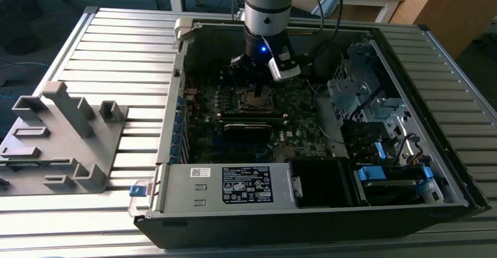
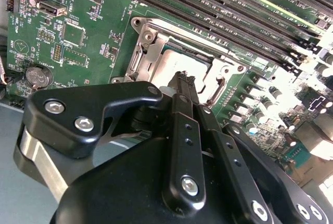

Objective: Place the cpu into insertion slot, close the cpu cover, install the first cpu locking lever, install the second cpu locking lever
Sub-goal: 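Install the first cpu locking lever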

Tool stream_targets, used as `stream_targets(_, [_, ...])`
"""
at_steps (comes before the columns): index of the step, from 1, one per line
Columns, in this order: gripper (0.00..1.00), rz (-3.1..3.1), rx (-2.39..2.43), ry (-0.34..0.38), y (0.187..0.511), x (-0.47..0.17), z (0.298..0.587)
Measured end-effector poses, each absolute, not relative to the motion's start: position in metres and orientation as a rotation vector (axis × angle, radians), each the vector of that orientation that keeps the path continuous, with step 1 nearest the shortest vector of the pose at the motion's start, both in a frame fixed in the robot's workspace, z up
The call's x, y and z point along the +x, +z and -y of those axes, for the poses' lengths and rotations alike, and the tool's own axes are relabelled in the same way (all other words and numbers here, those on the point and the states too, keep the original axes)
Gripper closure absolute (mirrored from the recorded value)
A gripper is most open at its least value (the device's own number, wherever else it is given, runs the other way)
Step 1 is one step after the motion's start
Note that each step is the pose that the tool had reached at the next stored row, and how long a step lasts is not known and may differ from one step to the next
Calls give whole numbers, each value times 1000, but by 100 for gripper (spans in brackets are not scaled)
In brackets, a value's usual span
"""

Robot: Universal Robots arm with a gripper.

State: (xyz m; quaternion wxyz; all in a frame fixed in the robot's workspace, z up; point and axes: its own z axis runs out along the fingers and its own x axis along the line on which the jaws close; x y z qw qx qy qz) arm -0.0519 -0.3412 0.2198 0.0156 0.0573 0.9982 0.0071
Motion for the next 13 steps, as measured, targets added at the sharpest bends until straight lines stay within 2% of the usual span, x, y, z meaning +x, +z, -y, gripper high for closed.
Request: stream_targets(13, [89,-3105,178,22,226,-52,341])
